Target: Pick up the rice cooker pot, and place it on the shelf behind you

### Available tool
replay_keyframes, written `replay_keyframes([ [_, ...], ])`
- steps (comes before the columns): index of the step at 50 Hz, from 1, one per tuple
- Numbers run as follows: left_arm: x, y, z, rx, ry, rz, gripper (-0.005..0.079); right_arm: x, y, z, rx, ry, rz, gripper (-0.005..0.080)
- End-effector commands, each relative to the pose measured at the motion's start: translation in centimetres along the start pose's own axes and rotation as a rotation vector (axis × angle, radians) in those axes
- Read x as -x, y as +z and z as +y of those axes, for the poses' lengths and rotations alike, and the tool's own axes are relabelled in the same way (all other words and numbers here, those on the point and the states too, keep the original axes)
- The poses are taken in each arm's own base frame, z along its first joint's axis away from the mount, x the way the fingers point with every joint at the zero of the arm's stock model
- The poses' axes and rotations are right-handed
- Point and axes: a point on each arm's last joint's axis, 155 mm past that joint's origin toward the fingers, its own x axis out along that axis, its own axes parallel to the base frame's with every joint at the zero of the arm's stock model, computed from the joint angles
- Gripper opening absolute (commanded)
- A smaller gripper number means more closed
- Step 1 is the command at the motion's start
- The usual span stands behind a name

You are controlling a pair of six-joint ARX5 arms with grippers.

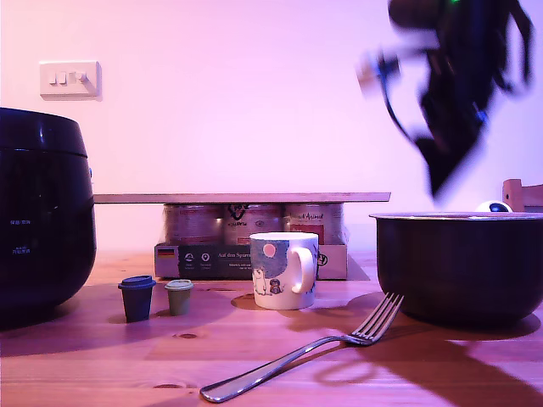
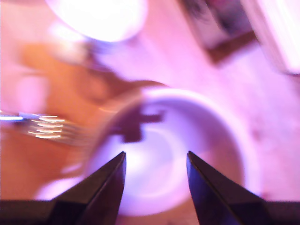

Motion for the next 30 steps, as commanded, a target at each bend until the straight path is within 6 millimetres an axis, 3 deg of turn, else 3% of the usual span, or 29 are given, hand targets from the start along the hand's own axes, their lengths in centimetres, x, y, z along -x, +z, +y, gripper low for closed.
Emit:
replay_keyframes([
  [1,-0.2,-1.0,0.1,0.011,-0.002,0.014,-0.0019,0.0,-0.6,1.4,-0.033,0.050,0.032,0.0369],
  [10,-0.2,-1.4,0.2,0.014,0.001,0.028,-0.0019,0.2,-2.0,3.1,-0.094,0.117,0.098,0.0369],
  [20,-0.1,-2.0,0.3,0.025,0.005,0.051,-0.0019,0.1,-1.9,4.1,-0.119,0.167,0.096,0.0370],
  [30,-0.1,-2.2,0.3,0.029,0.006,0.060,-0.0019,-2.1,-2.4,5.3,-0.095,0.208,0.167,0.0371],
])
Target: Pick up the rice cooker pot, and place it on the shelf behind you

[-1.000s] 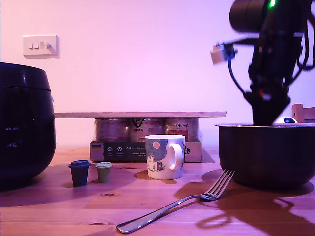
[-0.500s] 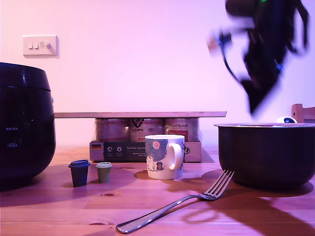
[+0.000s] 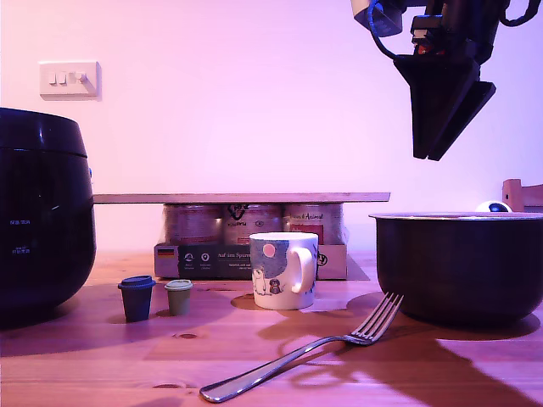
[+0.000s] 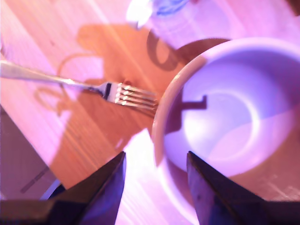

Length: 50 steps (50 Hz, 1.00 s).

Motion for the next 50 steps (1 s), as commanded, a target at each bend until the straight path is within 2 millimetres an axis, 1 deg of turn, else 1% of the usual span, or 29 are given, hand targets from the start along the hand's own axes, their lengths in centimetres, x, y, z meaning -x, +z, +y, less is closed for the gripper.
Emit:
replay_keyframes([
  [1,-0.2,-0.9,0.2,0.005,-0.002,0.010,-0.0019,-2.2,0.0,0.6,0.014,0.030,0.058,0.0371],
  [8,-0.2,-0.9,0.2,0.006,-0.002,0.010,-0.0019,-4.1,-0.3,-0.1,0.019,0.012,0.108,0.0378],
  [19,-0.2,-1.1,0.2,0.008,0.001,0.016,-0.0019,-5.9,-0.6,-1.2,0.009,-0.014,0.150,0.0378],
  [29,-0.2,-1.3,0.4,0.005,0.012,0.023,-0.0019,-7.7,-2.0,-1.9,-0.017,-0.016,0.229,0.0378],
  [33,-0.2,-1.3,0.5,0.005,0.015,0.023,-0.0019,-8.0,-2.4,-2.0,-0.026,-0.011,0.245,0.0378],
  [50,-0.2,-1.2,0.8,0.005,0.034,0.020,-0.0019,-8.0,-2.9,-2.9,-0.043,-0.028,0.254,0.0374],
])
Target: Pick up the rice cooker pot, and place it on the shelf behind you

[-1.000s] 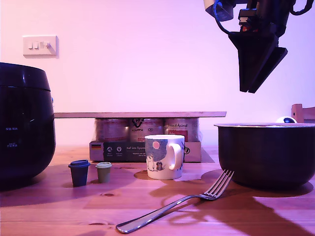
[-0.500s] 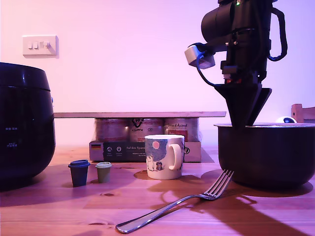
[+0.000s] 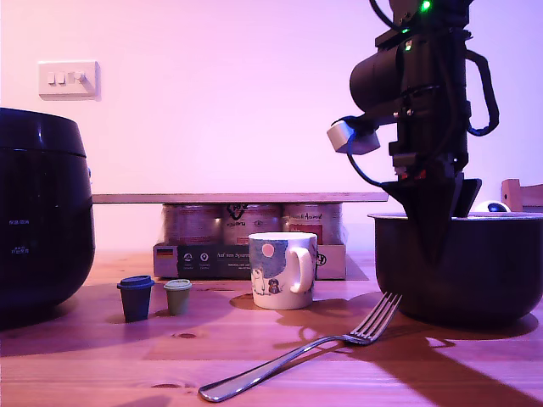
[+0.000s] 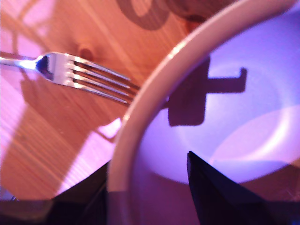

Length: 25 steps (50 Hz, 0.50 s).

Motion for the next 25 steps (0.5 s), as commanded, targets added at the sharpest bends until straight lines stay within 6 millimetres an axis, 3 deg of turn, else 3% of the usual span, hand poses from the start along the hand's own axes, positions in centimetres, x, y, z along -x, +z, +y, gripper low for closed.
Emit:
replay_keyframes([
  [1,-0.2,-1.0,0.2,0.003,0.003,0.015,-0.0019,0.0,-0.2,-0.4,-0.010,-0.006,0.003,0.0372],
  [25,-0.2,-1.0,0.3,0.002,0.006,0.013,-0.0019,-0.3,-0.1,1.1,-0.009,0.065,-0.001,0.0314],
])
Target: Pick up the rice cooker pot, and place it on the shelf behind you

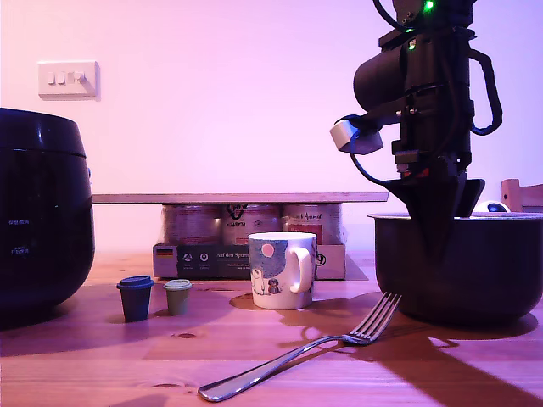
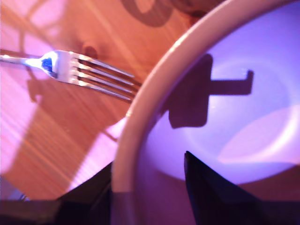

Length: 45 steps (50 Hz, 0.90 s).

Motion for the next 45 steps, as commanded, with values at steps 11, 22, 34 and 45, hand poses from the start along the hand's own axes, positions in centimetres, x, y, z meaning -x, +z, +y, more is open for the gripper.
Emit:
replay_keyframes([
  [11,-0.2,-1.0,0.6,0.004,0.021,0.011,-0.0019,-1.2,-0.1,1.2,0.012,0.047,0.036,0.0290],
  [22,-0.2,-0.9,0.7,0.003,0.026,0.009,-0.0019,-1.2,0.1,1.0,0.018,0.028,0.030,0.0092],
  [34,-0.2,-0.9,0.9,0.003,0.040,0.007,-0.0019,-1.1,0.0,0.7,0.017,0.015,0.038,-0.0013],
  [45,-0.2,-0.9,0.9,0.003,0.040,0.007,-0.0019,-0.2,-0.9,-0.2,0.017,-0.032,0.086,-0.0013],
])
